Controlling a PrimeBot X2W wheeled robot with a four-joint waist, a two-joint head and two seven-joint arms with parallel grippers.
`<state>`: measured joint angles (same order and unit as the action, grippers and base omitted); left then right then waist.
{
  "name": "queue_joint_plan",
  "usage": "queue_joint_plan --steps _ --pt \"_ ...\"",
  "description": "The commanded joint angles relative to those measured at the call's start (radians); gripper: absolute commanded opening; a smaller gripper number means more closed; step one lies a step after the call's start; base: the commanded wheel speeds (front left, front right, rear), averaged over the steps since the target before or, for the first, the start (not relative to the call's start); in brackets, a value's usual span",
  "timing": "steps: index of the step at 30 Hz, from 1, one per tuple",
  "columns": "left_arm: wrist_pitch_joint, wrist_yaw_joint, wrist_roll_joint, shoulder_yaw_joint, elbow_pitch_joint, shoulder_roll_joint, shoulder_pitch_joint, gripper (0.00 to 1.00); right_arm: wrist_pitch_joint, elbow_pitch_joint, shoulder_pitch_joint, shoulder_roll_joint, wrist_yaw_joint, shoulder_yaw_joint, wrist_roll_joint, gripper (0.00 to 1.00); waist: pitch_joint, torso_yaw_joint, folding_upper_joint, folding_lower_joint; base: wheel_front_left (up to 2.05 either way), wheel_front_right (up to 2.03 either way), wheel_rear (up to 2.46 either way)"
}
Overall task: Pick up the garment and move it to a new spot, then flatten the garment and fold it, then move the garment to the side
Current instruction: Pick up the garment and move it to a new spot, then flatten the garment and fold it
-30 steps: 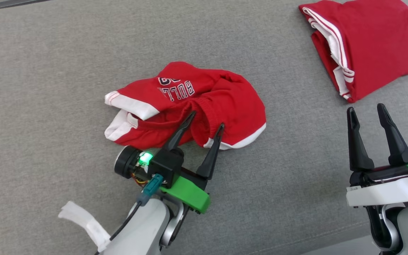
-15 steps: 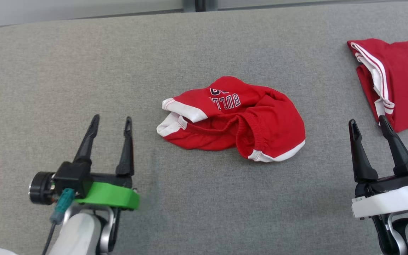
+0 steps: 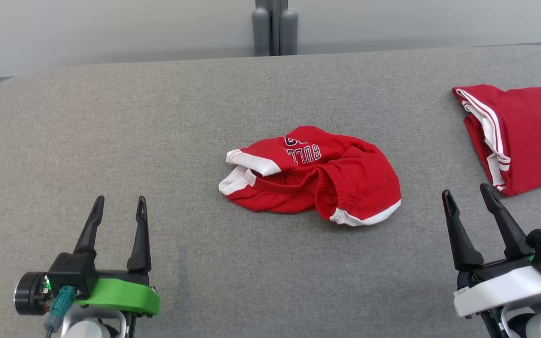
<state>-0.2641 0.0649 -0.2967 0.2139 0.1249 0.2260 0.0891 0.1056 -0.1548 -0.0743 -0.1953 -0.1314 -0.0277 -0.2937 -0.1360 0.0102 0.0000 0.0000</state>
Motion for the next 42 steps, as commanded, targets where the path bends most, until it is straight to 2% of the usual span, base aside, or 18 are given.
queue_joint_plan --steps 1,11,30,35,42 --pt "0.0 -0.006 0.011 -0.001 0.006 -0.003 -0.02 1.0 -0.004 0.001 -0.014 -0.003 0.002 -0.004 0.006 1.0 0.025 -0.016 0.0 0.0 0.0 0.0 0.0" --pt "0.0 -0.022 0.03 -0.007 0.032 -0.019 -0.057 1.0 -0.015 0.004 -0.047 0.004 0.002 -0.011 0.012 1.0 0.067 -0.026 0.0 0.0 0.0 0.0 0.0" --pt "0.0 -0.037 0.063 -0.022 0.031 -0.036 -0.028 1.0 -0.028 -0.008 -0.045 0.003 0.002 0.003 0.02 1.0 0.051 -0.014 0.0 0.0 0.0 0.0 0.0" --pt "0.0 -0.041 0.08 -0.021 0.012 -0.042 0.002 1.0 -0.058 -0.01 0.002 -0.021 0.002 -0.047 0.014 1.0 0.012 -0.001 0.0 0.0 0.0 0.0 0.0" --pt "0.0 -0.056 0.108 -0.009 -0.015 -0.07 0.084 1.0 -0.14 0.04 0.142 -0.082 0.002 -0.219 -0.011 1.0 -0.088 0.042 0.0 0.0 0.0 0.0 0.0"
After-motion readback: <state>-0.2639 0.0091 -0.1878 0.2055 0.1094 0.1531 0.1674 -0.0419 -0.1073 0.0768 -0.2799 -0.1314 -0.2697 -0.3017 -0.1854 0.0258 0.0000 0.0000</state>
